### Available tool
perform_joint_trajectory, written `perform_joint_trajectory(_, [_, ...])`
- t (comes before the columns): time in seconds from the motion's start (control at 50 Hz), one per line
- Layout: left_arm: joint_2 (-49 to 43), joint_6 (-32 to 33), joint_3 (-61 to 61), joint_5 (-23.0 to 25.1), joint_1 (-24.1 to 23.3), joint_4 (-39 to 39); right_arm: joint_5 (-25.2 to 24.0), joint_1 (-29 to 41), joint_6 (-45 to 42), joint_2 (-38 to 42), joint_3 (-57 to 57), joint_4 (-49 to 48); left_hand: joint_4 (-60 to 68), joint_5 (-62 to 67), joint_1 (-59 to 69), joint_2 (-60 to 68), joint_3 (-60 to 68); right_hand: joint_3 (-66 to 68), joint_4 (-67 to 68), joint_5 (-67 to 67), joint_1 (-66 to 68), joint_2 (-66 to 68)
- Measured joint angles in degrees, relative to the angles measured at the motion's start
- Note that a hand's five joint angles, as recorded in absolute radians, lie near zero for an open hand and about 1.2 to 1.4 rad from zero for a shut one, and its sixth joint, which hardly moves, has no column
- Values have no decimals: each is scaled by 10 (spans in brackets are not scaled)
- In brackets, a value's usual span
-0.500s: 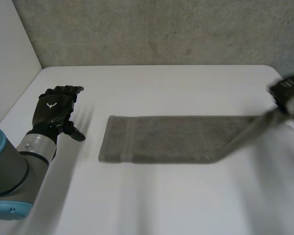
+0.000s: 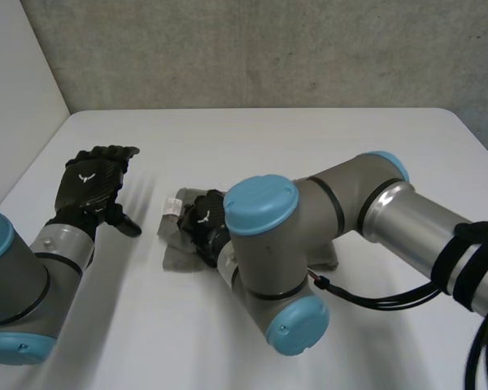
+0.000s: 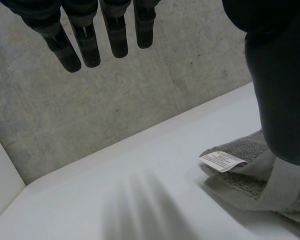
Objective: Fold the towel.
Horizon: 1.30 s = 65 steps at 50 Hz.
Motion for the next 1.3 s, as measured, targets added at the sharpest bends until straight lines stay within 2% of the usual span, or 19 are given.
perform_joint_trajectory(0.12, [-7, 1, -1, 0, -1, 6, -1, -46, 37, -65, 58, 7, 0, 0, 0, 0, 0, 0, 0, 4, 0, 0])
perform_joint_trajectory(0.2, [-14, 3, -2, 0, -2, 12, -5, -100, 52, -126, 149, -3, 0, 0, 0, 0, 0, 2, 8, 37, 2, 2])
perform_joint_trajectory(0.36, [-22, 5, -2, 0, -4, 15, -12, -174, 53, -172, 294, -67, 0, 0, 0, 0, 0, 63, 74, 100, 57, 63])
perform_joint_trajectory(0.42, [-25, 5, -2, 0, -5, 15, -14, -193, 50, -174, 332, -92, 0, 0, 0, 0, 0, 150, 151, 177, 145, 151])
perform_joint_trajectory(0.52, [-28, 5, -2, 0, -6, 14, -13, -216, 42, -176, 369, -124, 0, 0, 0, 0, 0, 490, 495, 516, 464, 484])
perform_joint_trajectory(0.56, [-28, 5, -2, 0, -7, 14, -11, -220, 35, -180, 374, -131, 0, 0, 0, 0, 0, 542, 552, 569, 503, 508])
perform_joint_trajectory(0.62, [-28, 5, -2, 0, -7, 14, -7, -223, 14, -192, 376, -137, 0, 0, 0, 0, 0, 550, 559, 572, 512, 508])
perform_joint_trajectory(0.74, [-27, 5, -2, 0, -8, 14, 4, -214, -52, -224, 351, -140, 0, 0, 0, 0, 0, 550, 559, 572, 512, 508])
perform_joint_trajectory(0.86, [-24, 5, -1, 0, -7, 14, 10, -144, -104, -227, 274, -135, 0, 0, -1, 0, 0, 550, 559, 572, 516, 508])
perform_joint_trajectory(1.0, [-19, 4, -1, -1, -6, 14, 4, -13, -166, -146, 170, -128, 0, 0, -2, 0, 0, 550, 559, 572, 517, 514])
perform_joint_trajectory(1.06, [-17, 4, 0, -1, -6, 14, 2, 21, -195, -108, 147, -126, 0, 0, -2, 0, 0, 550, 559, 572, 517, 514])
perform_joint_trajectory(1.08, [-17, 4, 0, -2, -6, 14, 2, 32, -205, -94, 140, -126, 0, 0, -2, 0, 0, 499, 505, 516, 465, 462])
perform_joint_trajectory(1.12, [-16, 4, 1, -2, -6, 14, 3, 49, -219, -70, 131, -127, 0, -1, -2, 0, 0, 291, 296, 299, 241, 233])
perform_joint_trajectory(1.14, [-16, 4, 2, -2, -6, 14, 4, 51, -221, -66, 130, -127, 0, -1, -2, 0, 0, 244, 249, 250, 192, 196])
perform_joint_trajectory(1.18, [-16, 3, 4, -2, -7, 14, 6, 59, -222, -55, 127, -128, 0, -1, -2, 0, 0, 46, 51, 44, 18, 11])
perform_joint_trajectory(1.2, [-16, 3, 5, -2, -7, 14, 8, 60, -218, -54, 128, -129, 0, -1, -2, 0, 0, -20, -7, -10, -32, -37])
perform_joint_trajectory(1.22, [-16, 2, 7, -3, -7, 14, 10, 60, -209, -57, 130, -129, 0, -1, -2, 0, 0, -54, -46, -45, -59, -61])
perform_joint_trajectory(1.3, [-14, 0, 17, -3, -8, 14, 22, 44, -148, -96, 147, -128, 0, -1, -2, 0, 0, -73, -58, -48, -80, -72])
